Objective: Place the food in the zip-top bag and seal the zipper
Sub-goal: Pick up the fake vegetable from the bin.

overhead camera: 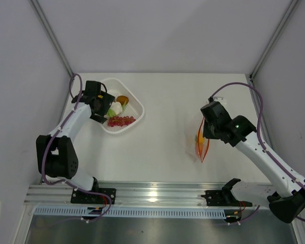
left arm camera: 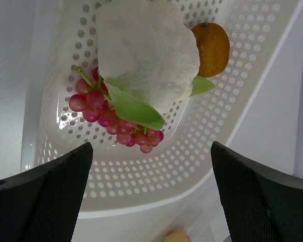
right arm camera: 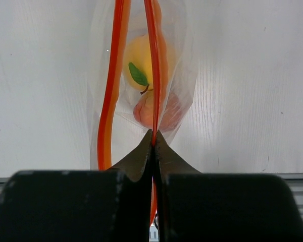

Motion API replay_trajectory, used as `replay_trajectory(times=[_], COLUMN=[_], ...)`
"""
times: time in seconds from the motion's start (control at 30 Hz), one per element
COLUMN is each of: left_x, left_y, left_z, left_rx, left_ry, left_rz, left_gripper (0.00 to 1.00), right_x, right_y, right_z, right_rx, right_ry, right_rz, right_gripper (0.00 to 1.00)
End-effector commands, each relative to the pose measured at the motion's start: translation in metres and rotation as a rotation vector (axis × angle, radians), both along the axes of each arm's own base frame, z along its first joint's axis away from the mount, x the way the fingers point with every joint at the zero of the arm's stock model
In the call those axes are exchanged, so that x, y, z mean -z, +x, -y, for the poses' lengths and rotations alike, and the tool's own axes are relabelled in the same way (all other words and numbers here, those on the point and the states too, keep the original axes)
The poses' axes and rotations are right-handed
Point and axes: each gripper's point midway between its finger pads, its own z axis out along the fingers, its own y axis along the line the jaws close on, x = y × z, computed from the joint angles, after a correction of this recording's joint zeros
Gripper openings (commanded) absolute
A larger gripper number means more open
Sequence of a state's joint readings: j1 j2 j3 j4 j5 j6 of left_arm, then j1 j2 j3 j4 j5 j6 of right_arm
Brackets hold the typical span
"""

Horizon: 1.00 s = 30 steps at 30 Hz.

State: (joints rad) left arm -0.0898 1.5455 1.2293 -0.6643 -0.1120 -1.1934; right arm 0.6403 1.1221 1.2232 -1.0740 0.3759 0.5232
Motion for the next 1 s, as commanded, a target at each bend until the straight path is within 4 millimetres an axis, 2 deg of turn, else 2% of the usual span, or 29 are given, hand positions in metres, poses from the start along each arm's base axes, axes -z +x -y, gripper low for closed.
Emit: replay_trajectory(times=[0.0,0.33,0.4,0.43,0.77,0.83,0.97], left_x=[-0.004,0.024,0.021,0.028,0.042,0.043,0.046], left_y=[0.011,0.035,0.042,0.041,0.058,0.060,0.064], left_z=[-0.006,-0.006,-0.008,-0.008,-0.013,-0.015,-0.017], left_rx=[-0.108,-0.133,-0.135,-0.134,-0.137,-0.142,-0.136], left_ry=[-0.071,-0.103,-0.092,-0.088,-0.059,-0.055,-0.037], left_rz=[0.067,0.025,0.035,0.014,-0.003,-0.003,0.008], left_gripper=[0.99,0.97,0.97,0.97,0.95,0.93,0.80], right_x=[-0.003,-0.002,-0.002,-0.002,-0.001,-0.003,-0.005], right_y=[0.005,0.005,0.005,0.005,0.006,0.005,0.004], right_z=[-0.004,-0.005,-0.005,-0.005,-0.008,-0.008,-0.009], right_rx=[-0.016,-0.021,-0.021,-0.022,-0.030,-0.031,-0.035], right_ry=[0.003,0.005,0.005,0.004,0.004,0.004,0.008], right_rz=[0.025,0.021,0.019,0.021,0.017,0.021,0.030], right_gripper=[0.00,0.00,0.00,0.00,0.00,0.00,0.00])
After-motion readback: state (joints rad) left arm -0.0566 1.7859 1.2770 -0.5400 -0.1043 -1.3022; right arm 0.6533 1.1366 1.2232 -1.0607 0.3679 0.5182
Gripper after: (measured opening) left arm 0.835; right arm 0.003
